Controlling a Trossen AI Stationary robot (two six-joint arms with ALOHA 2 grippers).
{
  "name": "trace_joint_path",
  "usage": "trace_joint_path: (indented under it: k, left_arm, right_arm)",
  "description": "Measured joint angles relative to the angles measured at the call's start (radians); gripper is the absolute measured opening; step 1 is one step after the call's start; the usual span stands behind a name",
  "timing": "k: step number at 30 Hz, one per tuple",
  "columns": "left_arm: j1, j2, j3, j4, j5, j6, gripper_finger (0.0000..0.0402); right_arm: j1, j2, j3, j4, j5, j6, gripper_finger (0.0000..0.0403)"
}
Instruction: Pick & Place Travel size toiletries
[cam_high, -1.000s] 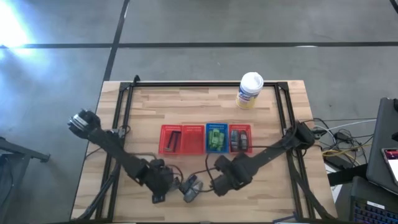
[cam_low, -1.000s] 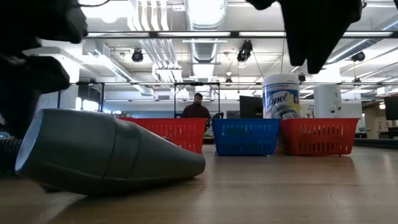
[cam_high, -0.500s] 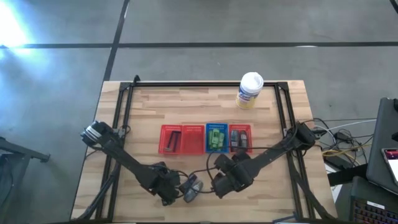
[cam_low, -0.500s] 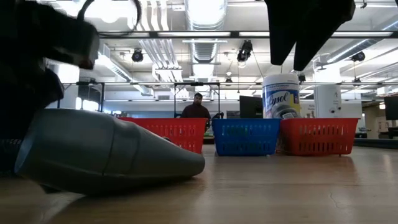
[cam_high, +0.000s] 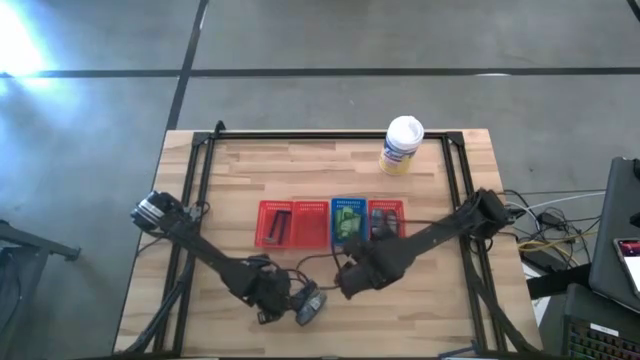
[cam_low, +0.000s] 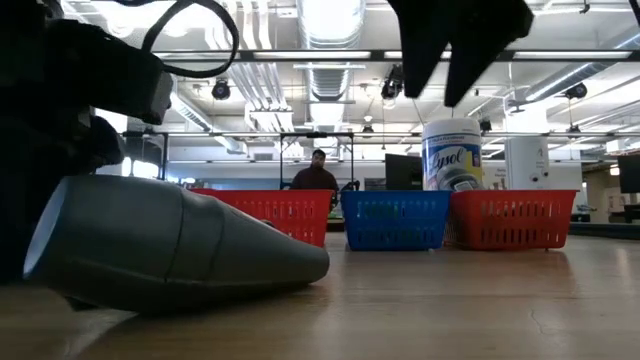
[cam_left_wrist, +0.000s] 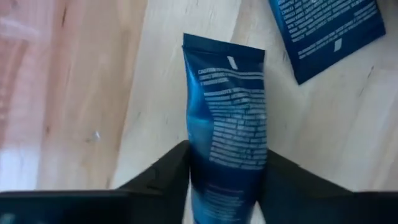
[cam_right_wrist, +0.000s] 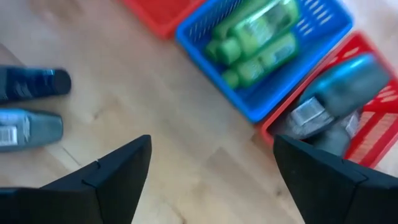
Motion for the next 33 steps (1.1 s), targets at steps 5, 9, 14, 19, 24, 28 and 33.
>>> trace_joint_path:
  k: [5, 9, 14, 19, 24, 28, 33]
  left_arm:
    - [0.025, -0.014, -0.002, -0.010, 0.021, 0.048, 0.0070]
    - [0.049, -0.096, -0.012, -0.074, -0.018, 0.018, 0.0029]
    - [0.138, -0.284, -0.026, -0.057, -0.146, -0.076, 0.0029]
    - [0.346, -0.396, -0.079, 0.181, -0.195, -0.129, 0.0053]
    - [0.537, -0.393, -0.134, 0.425, -0.121, -0.196, 0.0053]
    - [0.596, -0.362, -0.152, 0.473, -0.069, -0.248, 0.0053]
    - [0.596, -0.290, -0.153, 0.477, -0.042, -0.276, 0.0067]
  right_arm:
    - [-0.044, -0.077, 0.000, -0.002, 0.041, -0.064, 0.0307]
    - [-0.075, -0.161, 0.000, -0.010, 0.079, -0.077, 0.0289]
    - [-0.088, -0.256, 0.000, -0.045, 0.153, -0.040, 0.0269]
    - [-0.088, -0.320, 0.000, -0.125, 0.227, 0.028, 0.0255]
    - [-0.087, -0.339, 0.000, -0.197, 0.246, 0.080, 0.0248]
    - [-0.086, -0.337, 0.000, -0.231, 0.249, 0.123, 0.0248]
    - [-0.075, -0.331, -0.019, -0.237, 0.248, 0.154, 0.0263]
